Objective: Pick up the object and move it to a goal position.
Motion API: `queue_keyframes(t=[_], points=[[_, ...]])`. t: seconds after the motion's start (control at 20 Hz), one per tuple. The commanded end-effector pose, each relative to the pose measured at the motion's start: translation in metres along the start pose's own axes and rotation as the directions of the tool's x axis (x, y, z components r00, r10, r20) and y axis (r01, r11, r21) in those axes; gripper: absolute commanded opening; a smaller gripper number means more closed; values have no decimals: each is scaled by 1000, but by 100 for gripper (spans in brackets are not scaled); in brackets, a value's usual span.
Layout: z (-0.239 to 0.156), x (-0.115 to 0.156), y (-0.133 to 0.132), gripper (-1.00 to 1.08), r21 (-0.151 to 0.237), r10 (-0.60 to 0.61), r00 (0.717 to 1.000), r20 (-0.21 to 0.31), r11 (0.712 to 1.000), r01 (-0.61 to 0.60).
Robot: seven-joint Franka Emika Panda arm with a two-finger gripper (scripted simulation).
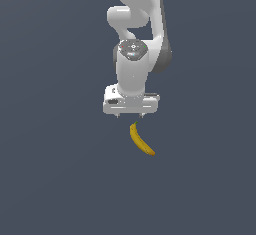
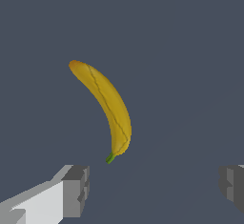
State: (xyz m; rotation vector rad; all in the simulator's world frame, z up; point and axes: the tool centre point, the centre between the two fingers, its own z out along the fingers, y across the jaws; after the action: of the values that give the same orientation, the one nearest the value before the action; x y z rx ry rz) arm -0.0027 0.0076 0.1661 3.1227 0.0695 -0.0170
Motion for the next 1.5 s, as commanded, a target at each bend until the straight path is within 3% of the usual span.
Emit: queue_keyframes(t=[0.0,0.9,1.45], points=[[0,0,0,100,0,0,1000,0,1000,0],[7,-1,-1,100,6,-42,999,21,999,41],[54,21,-25,100,6,-212,977,3,977,212]])
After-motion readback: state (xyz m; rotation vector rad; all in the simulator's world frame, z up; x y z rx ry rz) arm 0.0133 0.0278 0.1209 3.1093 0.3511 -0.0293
